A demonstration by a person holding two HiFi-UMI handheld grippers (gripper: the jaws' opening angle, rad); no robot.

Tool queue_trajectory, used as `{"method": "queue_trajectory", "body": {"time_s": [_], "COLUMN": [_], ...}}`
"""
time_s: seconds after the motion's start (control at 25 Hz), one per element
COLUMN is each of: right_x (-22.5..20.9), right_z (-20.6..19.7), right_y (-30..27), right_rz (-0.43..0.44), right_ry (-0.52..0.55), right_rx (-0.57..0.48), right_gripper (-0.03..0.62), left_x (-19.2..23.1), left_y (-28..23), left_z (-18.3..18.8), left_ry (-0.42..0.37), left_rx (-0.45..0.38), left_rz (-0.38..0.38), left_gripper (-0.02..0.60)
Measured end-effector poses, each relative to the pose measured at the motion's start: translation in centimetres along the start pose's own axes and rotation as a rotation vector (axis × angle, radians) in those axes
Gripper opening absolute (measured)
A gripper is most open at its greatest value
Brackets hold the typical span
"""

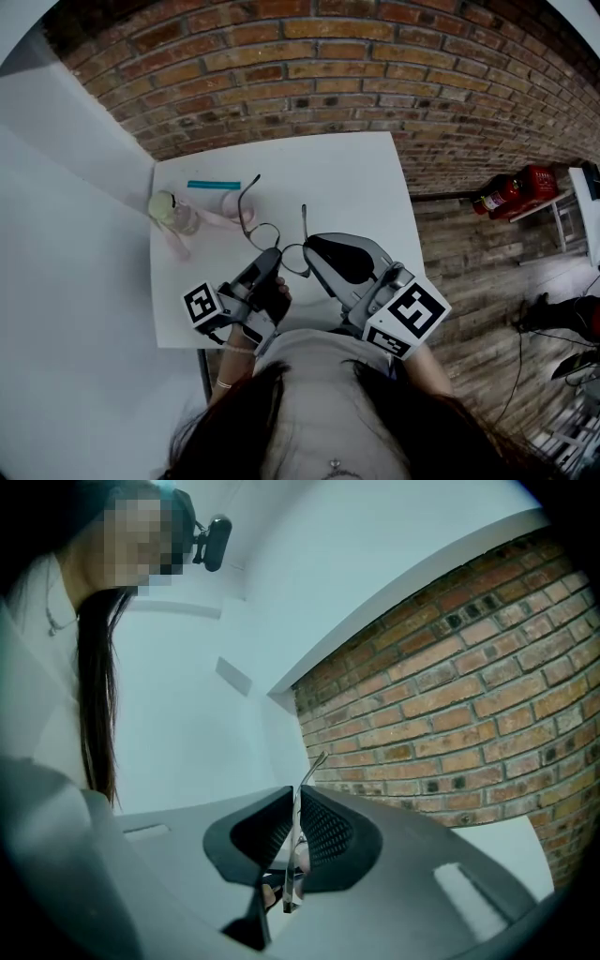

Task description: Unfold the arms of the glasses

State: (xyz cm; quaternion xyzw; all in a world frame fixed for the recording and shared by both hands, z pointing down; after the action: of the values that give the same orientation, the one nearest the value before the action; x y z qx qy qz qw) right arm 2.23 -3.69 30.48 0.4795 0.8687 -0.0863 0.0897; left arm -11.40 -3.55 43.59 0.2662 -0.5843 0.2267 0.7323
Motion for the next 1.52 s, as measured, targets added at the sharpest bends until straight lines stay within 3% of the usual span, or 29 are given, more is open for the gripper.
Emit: {"method": "queue_trajectory", "body": {"time_s": [0.72, 1.52], "right_x": [0.18, -0.15], "right_z": [-0.01, -0.25], "right_y": [0.07, -0.02], "right_rz": [0.011, 0.022], "right_ry": [0.004, 0.0], "right_rx": [-0.017, -0.024], "right_gripper": [0.031, 0.048], "left_x": [0.55, 0.93], "left_y": [0.31, 0.53], "left_z": [0.39, 0.96], "left_ry": [0.079, 0.065], "left_rx": [-0.026, -0.038], "left_rz": [-0.015, -0.015], "left_gripper": [0.021, 0.021]}}
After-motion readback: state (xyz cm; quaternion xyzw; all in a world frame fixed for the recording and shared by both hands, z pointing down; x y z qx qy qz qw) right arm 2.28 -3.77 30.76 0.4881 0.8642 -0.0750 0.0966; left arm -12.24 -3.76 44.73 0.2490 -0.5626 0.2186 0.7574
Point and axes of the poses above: the fingertips, and each gripper's own axes: y backward along the fingers, x to its left, z out of its top, the point moved 6 cm from there along y, backward along the fingers, and after that the axes turned 1 degree about x, right-handed, at the moved point
